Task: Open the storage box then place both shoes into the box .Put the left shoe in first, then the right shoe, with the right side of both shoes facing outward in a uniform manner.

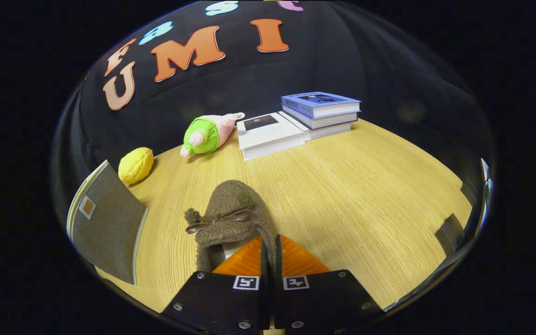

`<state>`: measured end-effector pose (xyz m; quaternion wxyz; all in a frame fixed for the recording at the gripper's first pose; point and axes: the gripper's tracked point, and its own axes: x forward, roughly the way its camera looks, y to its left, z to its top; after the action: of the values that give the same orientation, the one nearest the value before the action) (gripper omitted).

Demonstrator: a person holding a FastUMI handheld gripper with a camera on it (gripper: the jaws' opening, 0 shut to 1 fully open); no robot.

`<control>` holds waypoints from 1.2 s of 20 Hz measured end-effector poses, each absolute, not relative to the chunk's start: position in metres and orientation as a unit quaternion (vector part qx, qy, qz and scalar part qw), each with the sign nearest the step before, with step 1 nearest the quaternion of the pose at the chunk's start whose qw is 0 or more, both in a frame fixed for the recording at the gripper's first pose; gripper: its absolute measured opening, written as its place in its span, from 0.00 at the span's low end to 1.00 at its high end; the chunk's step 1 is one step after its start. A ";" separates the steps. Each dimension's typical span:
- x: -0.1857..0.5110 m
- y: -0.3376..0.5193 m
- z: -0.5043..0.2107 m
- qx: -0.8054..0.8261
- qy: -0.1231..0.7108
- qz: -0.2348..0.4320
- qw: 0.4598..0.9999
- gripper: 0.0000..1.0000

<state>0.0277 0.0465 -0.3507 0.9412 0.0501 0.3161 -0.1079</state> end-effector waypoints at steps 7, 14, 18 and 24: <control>0.043 0.076 -0.291 0.094 0.261 -0.102 0.955 0.04; 0.056 0.156 -0.231 0.093 0.222 -0.050 0.969 0.04; 0.059 0.211 -0.207 0.104 0.207 -0.015 0.973 0.04; 0.056 0.293 -0.189 0.126 0.200 0.029 0.971 0.04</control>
<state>0.0564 0.2928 -0.1888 0.9713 0.1261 0.1998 0.0290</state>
